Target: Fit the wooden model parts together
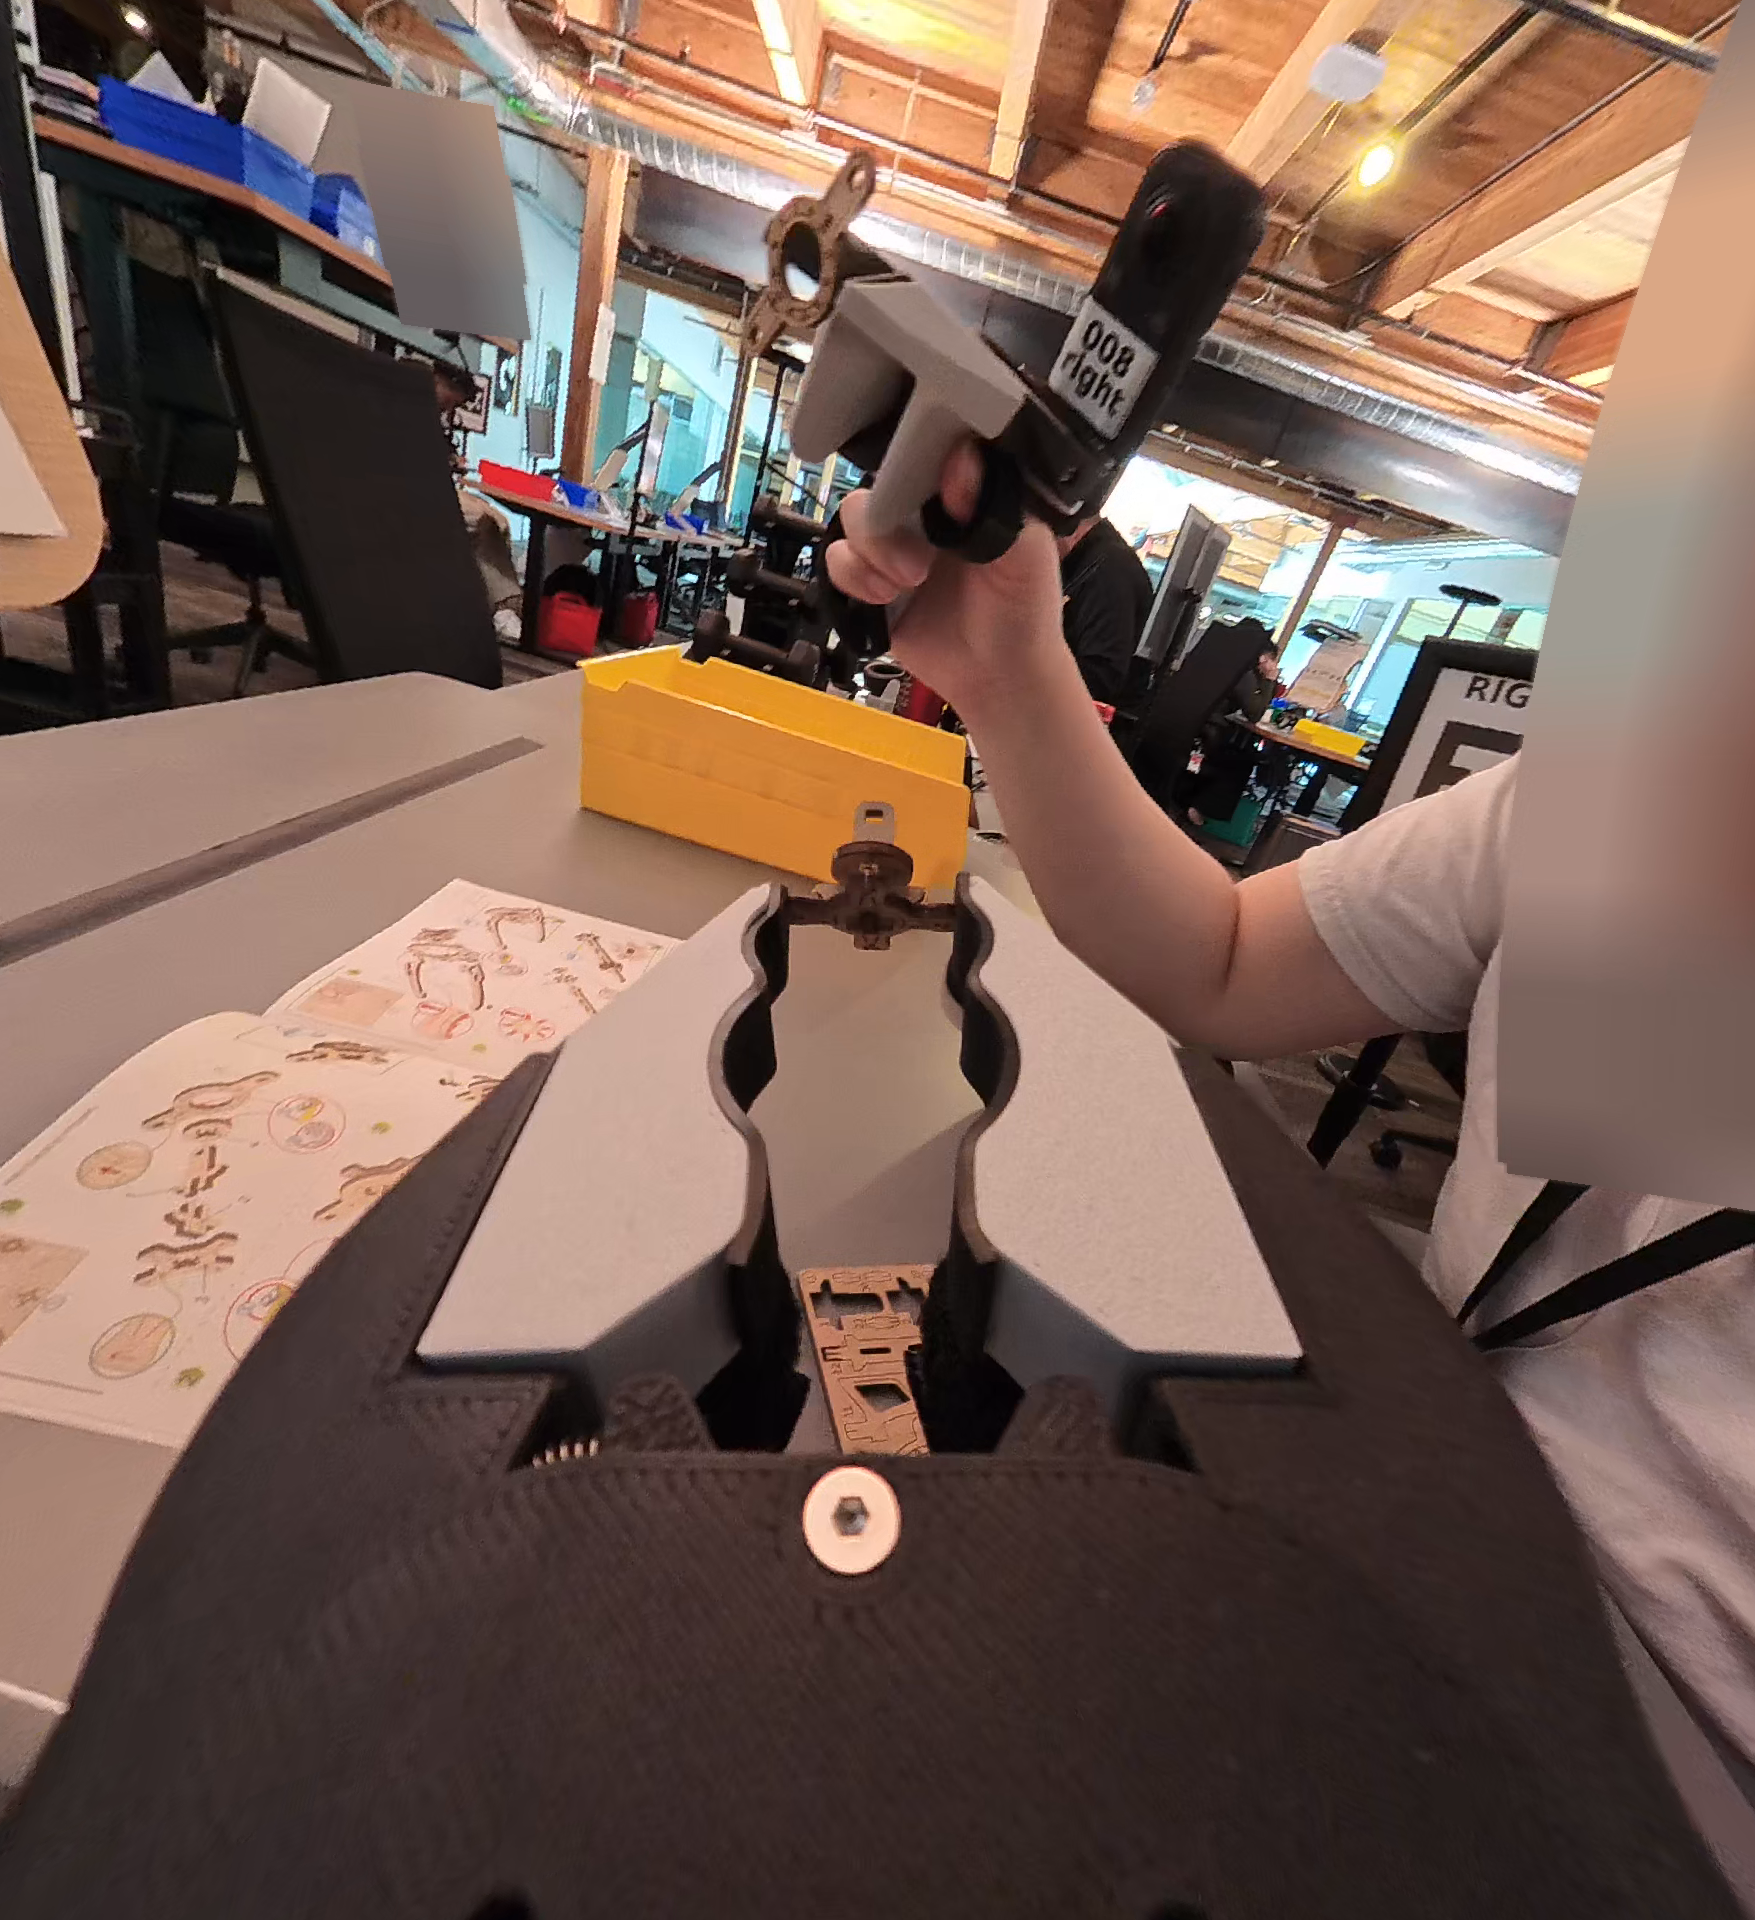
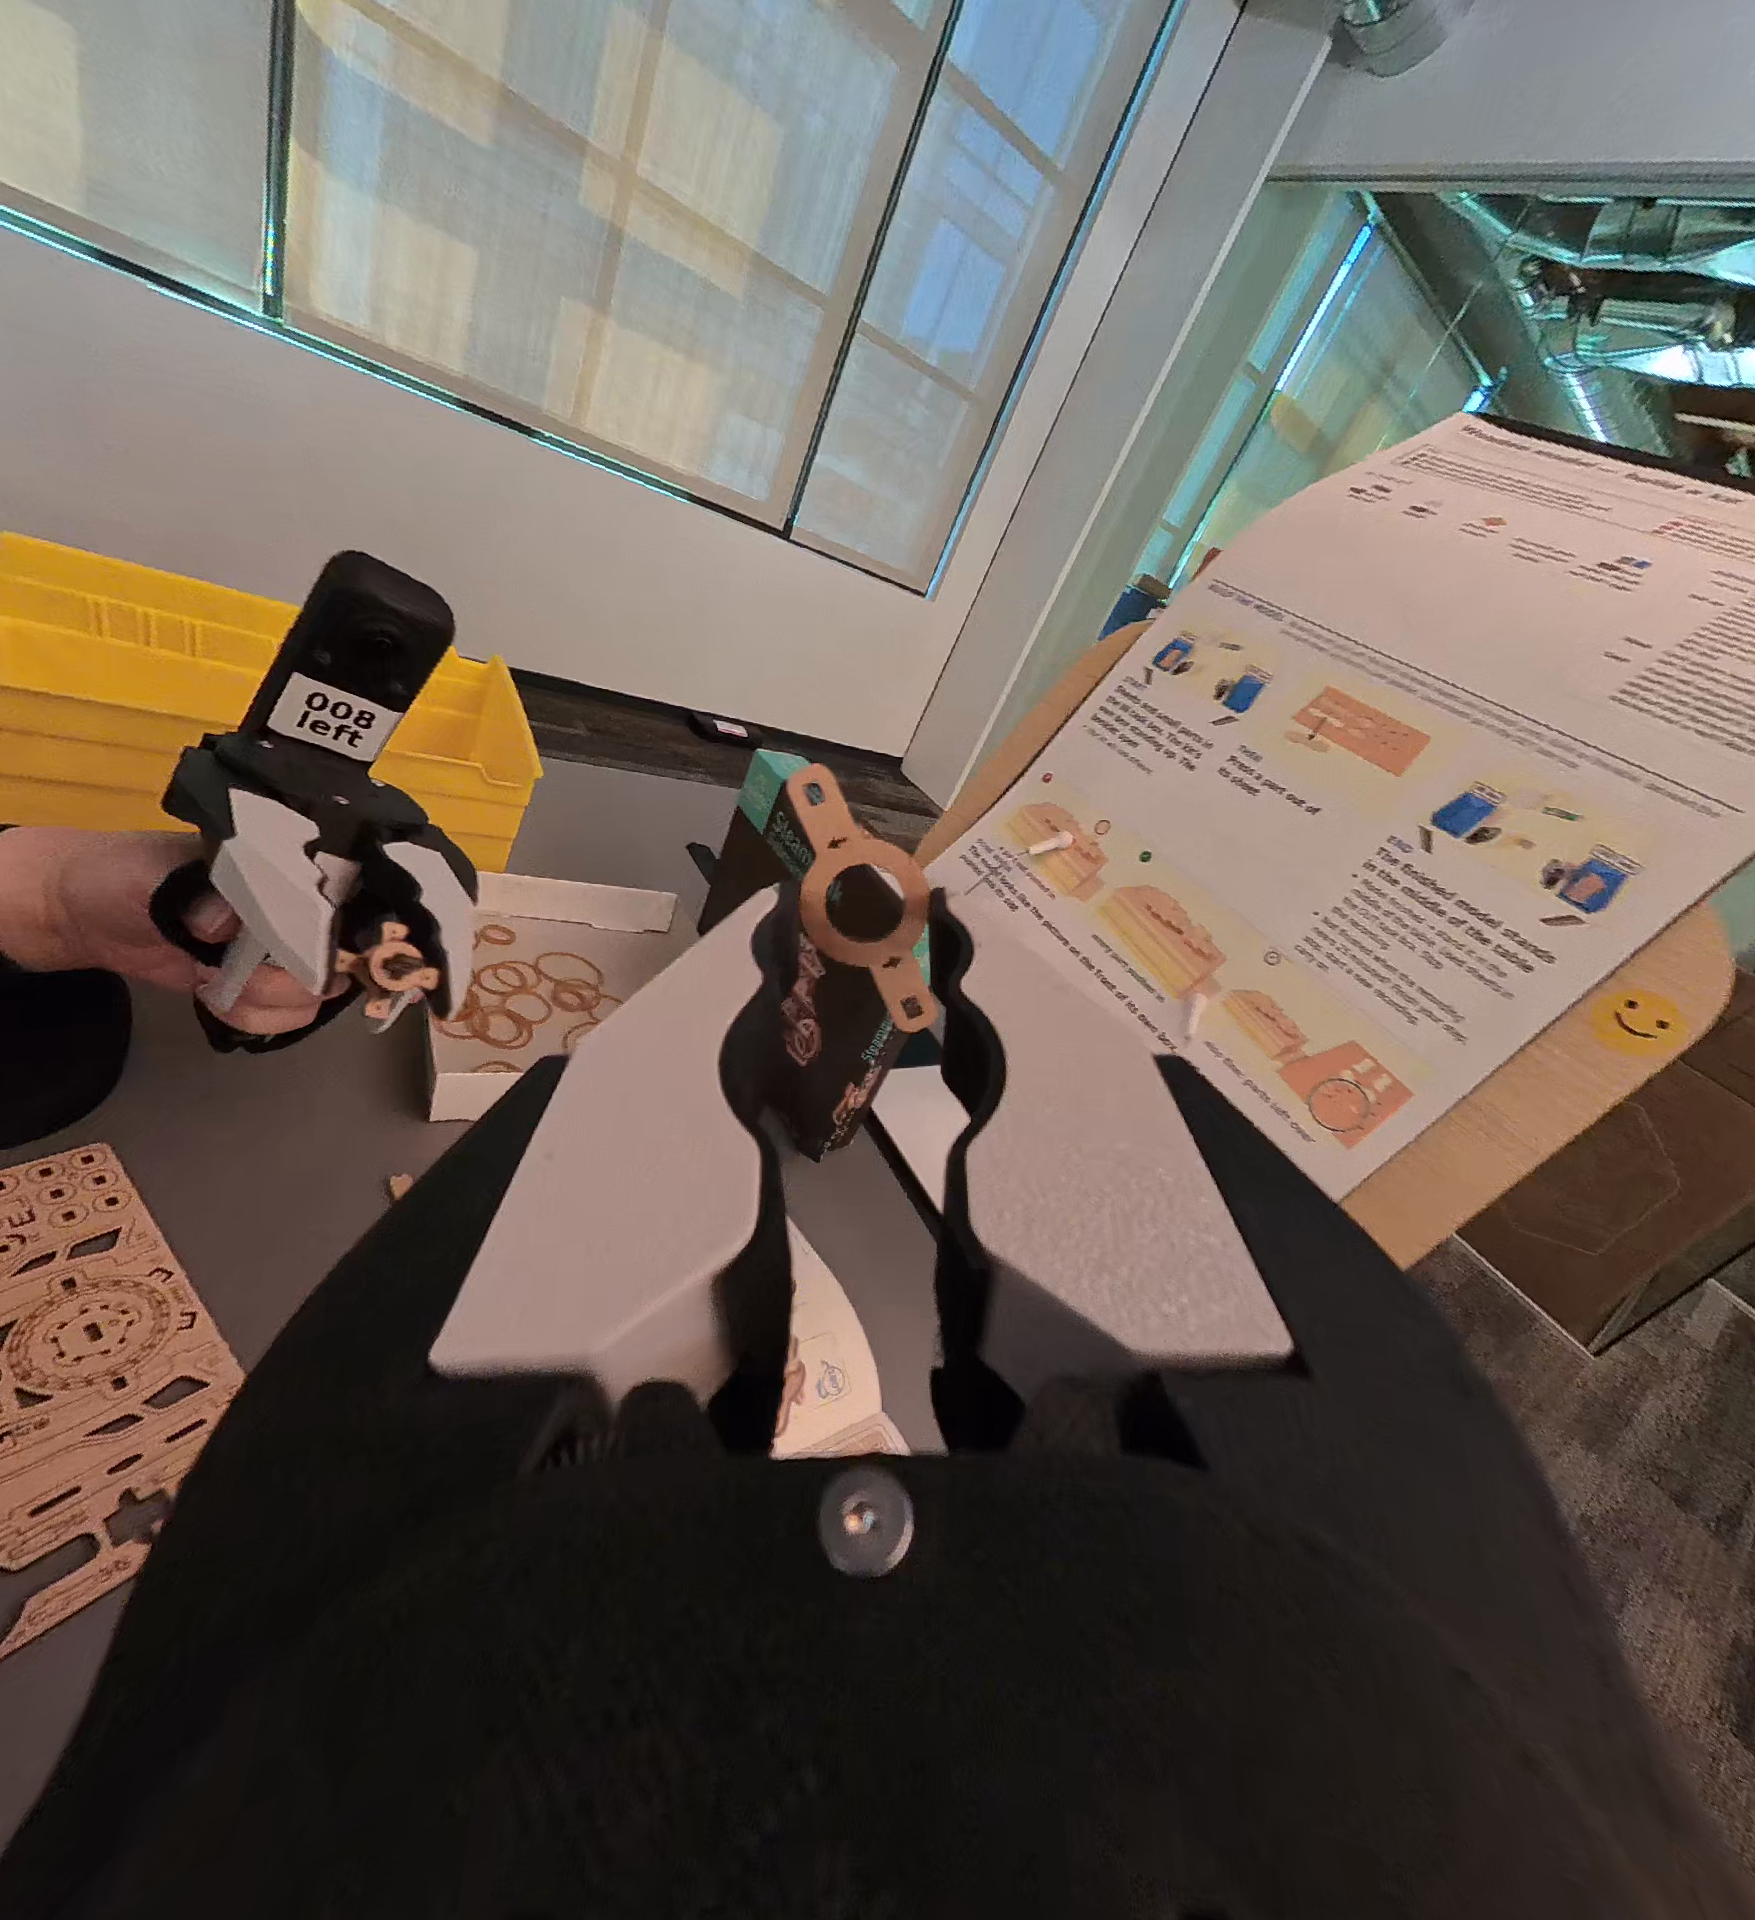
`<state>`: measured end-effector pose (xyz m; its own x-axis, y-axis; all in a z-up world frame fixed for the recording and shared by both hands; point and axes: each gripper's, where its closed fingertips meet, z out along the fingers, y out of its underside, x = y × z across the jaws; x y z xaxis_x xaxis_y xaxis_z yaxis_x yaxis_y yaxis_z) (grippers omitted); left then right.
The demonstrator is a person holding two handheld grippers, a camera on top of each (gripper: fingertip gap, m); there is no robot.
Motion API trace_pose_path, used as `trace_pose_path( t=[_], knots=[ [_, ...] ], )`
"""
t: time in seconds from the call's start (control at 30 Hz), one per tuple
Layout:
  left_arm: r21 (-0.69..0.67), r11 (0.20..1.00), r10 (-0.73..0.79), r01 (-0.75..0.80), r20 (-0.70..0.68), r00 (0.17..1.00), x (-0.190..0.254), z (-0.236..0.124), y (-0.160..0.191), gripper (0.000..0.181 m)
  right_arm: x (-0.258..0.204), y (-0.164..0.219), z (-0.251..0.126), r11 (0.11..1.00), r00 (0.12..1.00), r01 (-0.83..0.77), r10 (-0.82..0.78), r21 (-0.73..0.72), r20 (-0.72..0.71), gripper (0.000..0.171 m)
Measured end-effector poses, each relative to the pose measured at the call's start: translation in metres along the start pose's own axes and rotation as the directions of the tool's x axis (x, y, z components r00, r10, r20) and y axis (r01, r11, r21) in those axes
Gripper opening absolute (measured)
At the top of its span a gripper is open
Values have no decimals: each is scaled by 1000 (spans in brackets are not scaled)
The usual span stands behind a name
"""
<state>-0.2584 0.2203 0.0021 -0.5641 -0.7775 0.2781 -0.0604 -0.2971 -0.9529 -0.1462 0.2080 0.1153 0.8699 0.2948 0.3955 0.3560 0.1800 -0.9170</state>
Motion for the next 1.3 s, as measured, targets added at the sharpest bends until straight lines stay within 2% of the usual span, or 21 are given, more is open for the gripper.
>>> trace_pose_path(
  t=[0.17,0.3,0.5,0.87,1.0,1.17,1.3],
  knots=[
    [-7,1000,-16,16,20,1000,-4,5,4,30,-31,3,10,1000,986,-24,26,-16,163,23],
    [-47,999,9,-8,28,1000,-4,10,11,30,-53,16,18,997,971,28,-9,-77,240,23],
    [-56,998,10,-9,33,999,-3,13,13,30,-73,24,25,988,953,46,2,-149,304,24],
    [-78,997,12,-8,42,999,-2,18,19,30,-79,26,29,974,956,-8,74,-227,284,24],
    [-78,997,8,-6,32,999,-1,20,19,30,-92,27,29,977,931,12,67,-214,358,24],
    [-71,997,-7,6,-20,1000,7,19,18,30,-121,42,25,969,864,118,7,-216,504,24],
    [-61,998,-24,20,-57,998,10,18,16,30,-132,47,25,965,839,167,-30,-204,543,24]
  ],
)
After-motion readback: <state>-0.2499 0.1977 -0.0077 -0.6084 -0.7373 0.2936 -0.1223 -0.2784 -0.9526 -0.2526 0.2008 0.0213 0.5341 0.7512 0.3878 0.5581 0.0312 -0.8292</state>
